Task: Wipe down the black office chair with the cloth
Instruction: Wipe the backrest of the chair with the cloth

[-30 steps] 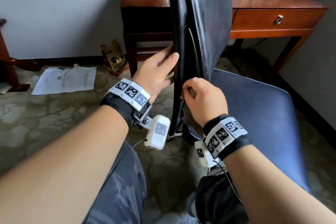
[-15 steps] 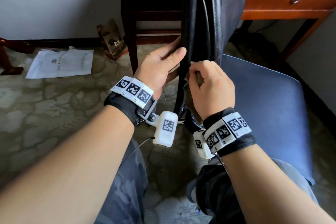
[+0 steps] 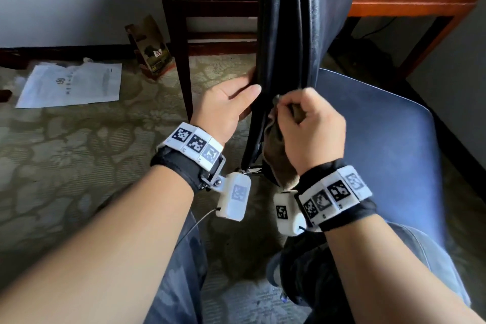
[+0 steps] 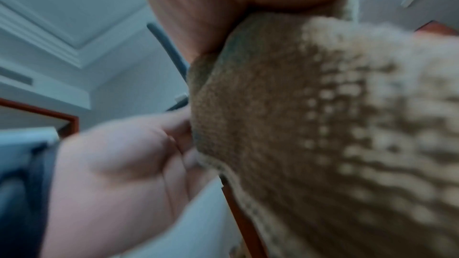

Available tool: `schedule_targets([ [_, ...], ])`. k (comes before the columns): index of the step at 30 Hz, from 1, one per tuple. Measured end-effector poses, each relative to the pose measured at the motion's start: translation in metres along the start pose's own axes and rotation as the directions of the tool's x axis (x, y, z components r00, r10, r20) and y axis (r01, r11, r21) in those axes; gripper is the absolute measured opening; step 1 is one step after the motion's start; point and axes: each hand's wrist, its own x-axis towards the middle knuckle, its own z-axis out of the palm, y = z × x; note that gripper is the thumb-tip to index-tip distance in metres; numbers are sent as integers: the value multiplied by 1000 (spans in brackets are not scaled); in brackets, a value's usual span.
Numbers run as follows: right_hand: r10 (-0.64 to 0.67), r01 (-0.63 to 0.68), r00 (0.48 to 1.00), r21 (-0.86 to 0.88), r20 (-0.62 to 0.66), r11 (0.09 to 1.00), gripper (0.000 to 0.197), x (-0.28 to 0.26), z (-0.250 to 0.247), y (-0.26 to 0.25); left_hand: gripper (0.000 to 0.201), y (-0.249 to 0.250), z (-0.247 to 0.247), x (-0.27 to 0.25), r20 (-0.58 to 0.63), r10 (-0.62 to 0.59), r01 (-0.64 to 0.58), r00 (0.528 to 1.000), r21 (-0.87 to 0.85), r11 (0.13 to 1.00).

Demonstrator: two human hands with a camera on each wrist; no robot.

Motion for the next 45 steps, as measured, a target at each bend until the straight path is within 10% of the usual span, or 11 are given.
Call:
schedule_targets([
  [15,-280,270,953,-99,-116,958,14,12,24,-3,30,-18,-4,9,30,-68,72,997,-153,986],
  [30,-129,211,952,-290,279,933,10,-33,41,38,24,-24,-12,4,77,-123,135,989,-188,973],
  [36,-204,201,979,-85,-23,976,8,-17,9,9,28,-23,-9,3,-31,-222,198,974,-346,917],
  [45,-158,180,983,-295,96,938,13,-19,43,22,29,-17,-11,3,22,-201,197,979,-321,926],
])
